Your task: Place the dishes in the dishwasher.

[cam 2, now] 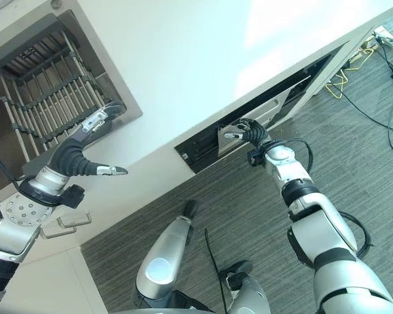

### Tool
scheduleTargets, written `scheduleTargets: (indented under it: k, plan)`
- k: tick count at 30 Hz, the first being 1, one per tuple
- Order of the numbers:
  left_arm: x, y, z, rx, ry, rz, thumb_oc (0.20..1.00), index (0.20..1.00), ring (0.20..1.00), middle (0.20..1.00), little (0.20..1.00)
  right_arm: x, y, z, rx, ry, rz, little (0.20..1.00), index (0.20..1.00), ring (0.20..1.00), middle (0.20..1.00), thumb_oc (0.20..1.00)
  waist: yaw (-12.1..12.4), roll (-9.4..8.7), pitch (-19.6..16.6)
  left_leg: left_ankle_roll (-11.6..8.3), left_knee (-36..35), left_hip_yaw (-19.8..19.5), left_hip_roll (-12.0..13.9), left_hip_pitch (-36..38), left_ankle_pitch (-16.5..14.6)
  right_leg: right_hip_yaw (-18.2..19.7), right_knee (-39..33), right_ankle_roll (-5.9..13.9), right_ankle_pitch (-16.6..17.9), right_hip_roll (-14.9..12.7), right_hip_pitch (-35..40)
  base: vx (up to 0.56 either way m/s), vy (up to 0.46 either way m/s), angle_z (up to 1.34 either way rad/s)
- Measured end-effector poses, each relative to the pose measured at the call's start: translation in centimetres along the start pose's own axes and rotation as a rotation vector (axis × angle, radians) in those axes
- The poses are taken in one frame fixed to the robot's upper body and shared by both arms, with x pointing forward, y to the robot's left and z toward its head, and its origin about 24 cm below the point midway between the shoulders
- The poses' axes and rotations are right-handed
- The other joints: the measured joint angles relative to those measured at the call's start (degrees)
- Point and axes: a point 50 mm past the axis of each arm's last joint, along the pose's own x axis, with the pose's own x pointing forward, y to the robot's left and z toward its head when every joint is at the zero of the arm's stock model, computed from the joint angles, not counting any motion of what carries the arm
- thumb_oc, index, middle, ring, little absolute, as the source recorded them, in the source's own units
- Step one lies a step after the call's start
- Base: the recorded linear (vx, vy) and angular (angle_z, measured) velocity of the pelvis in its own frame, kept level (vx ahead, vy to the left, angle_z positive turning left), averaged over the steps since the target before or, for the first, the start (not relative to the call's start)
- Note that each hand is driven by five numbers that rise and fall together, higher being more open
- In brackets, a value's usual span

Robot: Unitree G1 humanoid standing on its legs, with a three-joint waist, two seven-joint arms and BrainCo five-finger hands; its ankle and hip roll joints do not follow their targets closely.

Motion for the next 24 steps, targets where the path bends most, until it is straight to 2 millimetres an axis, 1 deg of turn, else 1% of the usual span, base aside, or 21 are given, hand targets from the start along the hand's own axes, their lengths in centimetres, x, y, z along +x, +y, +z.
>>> scheduleTargets:
  k: [2, 3, 4, 6, 7, 8, 9, 10, 11, 12, 14, 15, 18, 20, 21, 22, 23, 24]
  plan:
    - [-0.3, -0.1, 0.1, -0.008, -0.006, 0.030, 1.000, 1.000, 1.000, 1.000, 1.000, -1.4, 1.5, -1.0, 0.087, -0.085, 0.025, 1.000, 1.000, 1.000, 1.000, 1.000, -1.28, -0.24, -0.21, -0.26, -2.14, 0.20, 0.35, 2.12, 0.71, 0.12, -2.74, -0.05, 0.79, 1.28, 1.99, -0.03, -0.070, -0.09]
    - [-0.7, -0.2, 0.1, -0.018, -0.001, 0.053, 1.000, 1.000, 1.000, 1.000, 1.000, -2.2, 2.4, -1.5, 0.107, -0.116, 0.046, 1.000, 1.000, 1.000, 1.000, 1.000, -2.55, -0.73, -0.76, -0.25, -2.40, 0.68, 0.62, 2.88, 0.71, 0.37, -3.47, 0.02, 1.06, 1.75, 2.73, -0.09, -0.043, -0.17]
    - [-1.0, -0.6, -0.1, -0.005, 0.017, 0.047, 1.000, 1.000, 1.000, 1.000, 1.000, -3.1, 3.2, -2.7, 0.134, -0.114, 0.059, 1.000, 1.000, 1.000, 1.000, 1.000, -4.04, -2.06, -3.22, -0.26, -3.17, 1.17, 0.87, 3.01, 0.71, 0.41, -4.35, 0.04, 1.28, 2.20, 2.75, -0.08, -0.045, -0.20]
    - [-1.6, -1.0, -0.4, -0.010, 0.039, 0.054, 1.000, 1.000, 1.000, 1.000, 1.000, -5.2, 3.9, -5.4, 0.228, -0.097, 0.007, 1.000, 1.000, 1.000, 1.000, 1.000, -7.02, -4.69, -7.37, -0.26, -3.29, 1.74, 1.08, 3.23, 0.72, 0.58, -6.13, -0.03, 1.77, 2.76, 3.09, -0.03, -0.030, -0.18]
    - [-2.2, -1.1, -0.6, 0.002, 0.061, 0.067, 1.000, 1.000, 1.000, 1.000, 1.000, -6.7, 4.1, -6.8, 0.267, -0.091, -0.021, 1.000, 1.000, 1.000, 1.000, 1.000, -7.60, -5.64, -9.03, -0.25, -3.96, 3.16, 1.19, 4.48, 0.71, 1.75, -7.28, -0.04, 2.07, 2.94, 3.80, 0.02, -0.023, -0.36]
    - [-2.9, -1.1, -0.8, -0.002, 0.087, 0.096, 1.000, 1.000, 1.000, 1.000, 1.000, -8.0, 4.0, -8.4, 0.281, -0.049, -0.045, 1.000, 1.000, 1.000, 1.000, 1.000, -8.45, -6.26, -9.58, -0.25, -4.00, 3.99, 1.21, 6.19, 0.71, 2.67, -8.72, 0.09, 2.72, 3.13, 5.27, 0.03, -0.011, -0.48]
    - [-3.6, -1.4, -1.1, -0.009, 0.115, 0.107, 1.000, 1.000, 1.000, 1.000, 1.000, -9.7, 3.7, -10.4, 0.289, 0.013, -0.071, 1.000, 1.000, 1.000, 1.000, 1.000, -9.84, -6.53, -10.56, -0.25, -4.01, 4.78, 1.32, 7.39, 0.69, 3.44, -9.89, 0.20, 3.23, 3.45, 6.43, 0.04, 0.005, -0.39]
    - [-4.1, -1.6, -1.1, -0.001, 0.131, 0.117, 1.000, 1.000, 1.000, 1.000, 1.000, -11.4, 3.6, -12.1, 0.299, 0.065, -0.097, 1.000, 1.000, 1.000, 1.000, 1.000, -10.98, -6.79, -12.30, -0.27, -4.06, 4.87, 1.41, 7.46, 0.66, 3.65, -10.60, 0.13, 3.49, 3.73, 6.62, 0.04, 0.010, -0.28]
    - [-4.9, -1.8, -1.4, -0.012, 0.161, 0.124, 1.000, 1.000, 1.000, 1.000, 1.000, -13.6, 3.5, -14.1, 0.298, 0.139, -0.120, 1.000, 1.000, 1.000, 1.000, 1.000, -12.06, -6.79, -13.65, -0.28, -4.40, 5.32, 1.66, 8.33, 0.66, 4.38, -10.83, 0.09, 3.55, 3.97, 6.90, 0.03, 0.005, -0.37]
    - [-5.3, -2.0, -1.5, -0.016, 0.179, 0.130, 1.000, 1.000, 1.000, 1.000, 1.000, -14.9, 3.6, -15.2, 0.300, 0.189, -0.130, 1.000, 1.000, 1.000, 1.000, 1.000, -12.61, -6.52, -14.28, -0.28, -4.94, 6.12, 2.07, 9.41, 0.66, 5.48, -10.82, -0.02, 3.62, 4.27, 6.92, 0.03, 0.000, -0.41]
    - [-5.6, -2.2, -1.8, -0.018, 0.195, 0.150, 1.000, 1.000, 1.000, 1.000, 1.000, -16.6, 4.1, -16.6, 0.300, 0.254, -0.117, 1.000, 1.000, 1.000, 1.000, 1.000, -15.29, -5.15, -15.79, -0.50, -6.77, 6.50, 3.06, 11.05, 0.57, 6.63, -10.67, -0.34, 3.83, 5.17, 6.85, 0.00, -0.003, -0.35]
    - [-5.8, -2.4, -1.8, -0.016, 0.196, 0.147, 1.000, 1.000, 1.000, 1.000, 1.000, -18.4, 4.6, -18.3, 0.329, 0.339, -0.126, 1.000, 1.000, 1.000, 1.000, 1.000, -17.46, -3.93, -17.77, -1.42, -9.38, 7.61, 3.06, 13.11, 1.02, 7.63, -10.14, -0.36, 3.89, 4.98, 6.64, -0.04, -0.016, -0.34]
    - [-6.5, -3.0, -2.2, -0.033, 0.216, 0.098, 1.000, 1.000, 1.000, 1.000, 1.000, -20.5, 4.7, -20.6, 0.403, 0.444, -0.211, 1.000, 1.000, 1.000, 1.000, 1.000, -18.83, -2.73, -20.87, -1.67, -12.42, 9.08, 2.75, 15.35, 1.87, 9.27, -10.02, -0.17, 4.11, 4.76, 6.88, -0.04, -0.029, -0.27]
    - [-6.6, -3.7, -2.5, -0.058, 0.226, 0.047, 1.000, 1.000, 1.000, 1.000, 1.000, -21.2, 4.6, -21.1, 0.416, 0.482, -0.233, 1.000, 1.000, 1.000, 1.000, 1.000, -21.03, -2.11, -21.76, -1.83, -14.30, 9.48, 2.94, 17.16, 3.16, 9.91, -10.15, -0.23, 4.17, 5.14, 6.89, -0.02, -0.025, -0.15]
    - [-6.6, -4.5, -2.5, -0.086, 0.228, 0.013, 1.000, 1.000, 1.000, 1.000, 1.000, -21.6, 4.5, -21.4, 0.437, 0.487, -0.259, 1.000, 1.000, 1.000, 1.000, 1.000, -21.58, -1.82, -22.28, -1.82, -15.07, 9.57, 2.95, 17.60, 3.90, 10.00, -10.14, -0.33, 4.24, 5.27, 6.89, -0.03, -0.012, -0.12]
    - [-6.6, -6.0, -2.6, -0.157, 0.228, -0.056, 1.000, 1.000, 1.000, 1.000, 1.000, -22.7, 4.2, -22.2, 0.464, 0.528, -0.314, 1.000, 1.000, 1.000, 1.000, 1.000, -22.88, -1.37, -22.70, -1.85, -16.15, 10.55, 3.00, 19.20, 4.29, 10.78, -10.25, -0.47, 4.32, 5.40, 6.83, -0.01, -0.003, -0.30]
    - [-6.7, -7.4, -2.8, -0.215, 0.239, -0.098, 1.000, 1.000, 1.000, 1.000, 1.000, -23.1, 3.9, -22.7, 0.473, 0.554, -0.342, 1.000, 1.000, 1.000, 1.000, 1.000, -23.27, -0.81, -23.45, -1.85, -16.34, 11.28, 3.08, 19.55, 4.28, 11.70, -10.30, -0.44, 4.38, 5.75, 6.93, -0.03, -0.001, -0.44]
    - [-6.7, -8.5, -3.0, -0.249, 0.246, -0.165, 1.000, 1.000, 1.000, 1.000, 1.000, -24.1, 3.7, -23.3, 0.486, 0.588, -0.381, 1.000, 1.000, 1.000, 1.000, 1.000, -25.26, -0.69, -23.88, -1.95, -16.95, 12.19, 3.13, 20.44, 4.45, 12.55, -10.44, -0.53, 4.56, 5.91, 6.41, -0.02, -0.008, -0.68]
